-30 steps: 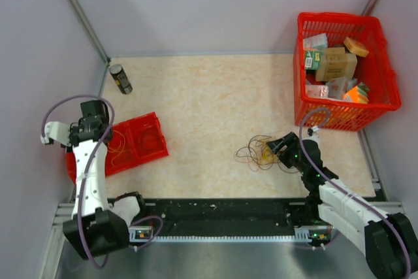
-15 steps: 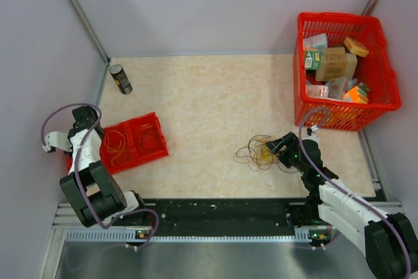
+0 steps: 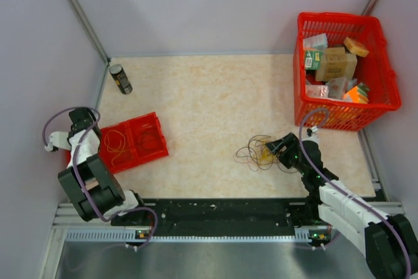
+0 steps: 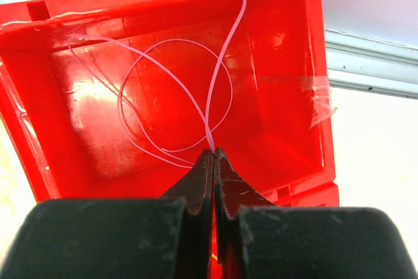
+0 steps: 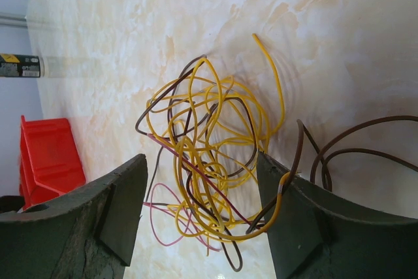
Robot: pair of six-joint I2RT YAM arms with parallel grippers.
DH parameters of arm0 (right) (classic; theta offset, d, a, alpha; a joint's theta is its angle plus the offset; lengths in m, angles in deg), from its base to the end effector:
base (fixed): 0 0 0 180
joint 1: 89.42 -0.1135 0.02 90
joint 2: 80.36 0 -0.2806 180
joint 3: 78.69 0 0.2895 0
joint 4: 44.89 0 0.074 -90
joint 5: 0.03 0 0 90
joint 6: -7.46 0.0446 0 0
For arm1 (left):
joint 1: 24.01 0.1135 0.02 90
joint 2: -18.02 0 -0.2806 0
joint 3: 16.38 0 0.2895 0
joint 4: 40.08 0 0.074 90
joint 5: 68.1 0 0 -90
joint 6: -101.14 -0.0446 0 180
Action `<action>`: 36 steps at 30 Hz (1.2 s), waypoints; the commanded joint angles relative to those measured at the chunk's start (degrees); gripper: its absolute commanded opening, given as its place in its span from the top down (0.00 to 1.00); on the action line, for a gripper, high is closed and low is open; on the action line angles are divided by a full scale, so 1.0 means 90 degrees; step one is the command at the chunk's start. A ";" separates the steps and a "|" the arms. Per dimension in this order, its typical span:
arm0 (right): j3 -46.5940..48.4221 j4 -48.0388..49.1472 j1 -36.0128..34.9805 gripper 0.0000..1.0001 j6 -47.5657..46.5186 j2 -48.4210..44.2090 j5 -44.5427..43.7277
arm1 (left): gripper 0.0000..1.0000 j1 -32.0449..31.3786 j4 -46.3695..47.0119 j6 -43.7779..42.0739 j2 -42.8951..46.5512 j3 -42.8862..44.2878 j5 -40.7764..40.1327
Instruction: Untangle the cables
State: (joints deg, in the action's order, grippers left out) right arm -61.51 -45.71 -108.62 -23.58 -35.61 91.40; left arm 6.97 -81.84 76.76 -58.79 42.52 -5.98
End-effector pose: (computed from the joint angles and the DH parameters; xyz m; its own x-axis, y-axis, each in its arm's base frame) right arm 0.1712 0.0608 0.1207 -0.5310 0.7221 -0.4435 0.2045 0.6171 0.7599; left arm 0.2368 0.1665 0.1998 0.2934 -0.7629 -0.5761 -0.9454 -0.1420 -0.2933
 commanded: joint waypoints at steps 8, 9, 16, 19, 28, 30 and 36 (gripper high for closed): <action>0.0065 0.0344 0.0073 0.33 -0.0154 0.0183 0.0046 | 0.53 -0.0092 -0.0712 -0.0465 -0.0186 0.0731 0.1085; 0.0085 0.0364 0.0083 0.33 -0.0184 0.0232 0.0075 | 0.45 -0.0199 -0.0702 -0.0582 -0.0079 0.0761 0.1192; 0.0212 0.0520 0.0083 0.33 -0.0262 0.0613 0.0280 | 0.12 -0.1750 -0.0927 -0.0836 0.1199 0.0781 0.0716; 0.0280 0.0608 0.0063 0.33 -0.0330 0.0769 0.0387 | 0.13 -0.2756 -0.0791 -0.1323 0.1668 0.0790 0.0500; 0.1118 0.1047 -0.0734 0.56 -0.1100 0.2115 0.1256 | 0.18 -0.5002 0.2330 -0.3209 0.2782 -0.0916 0.4763; 0.1645 0.1058 -0.1437 0.64 -0.1666 0.2633 0.1422 | 0.18 -0.5685 0.2899 -0.3374 0.2715 -0.1211 0.5176; 0.1970 0.1019 -0.2290 0.77 -0.1991 0.2743 0.0917 | 0.21 -0.8195 0.3574 -0.3796 0.1604 -0.1358 0.4729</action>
State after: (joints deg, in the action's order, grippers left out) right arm -45.12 -38.52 -127.68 -37.26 -9.38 101.50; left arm -56.37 -61.08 47.23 -38.86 30.61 33.87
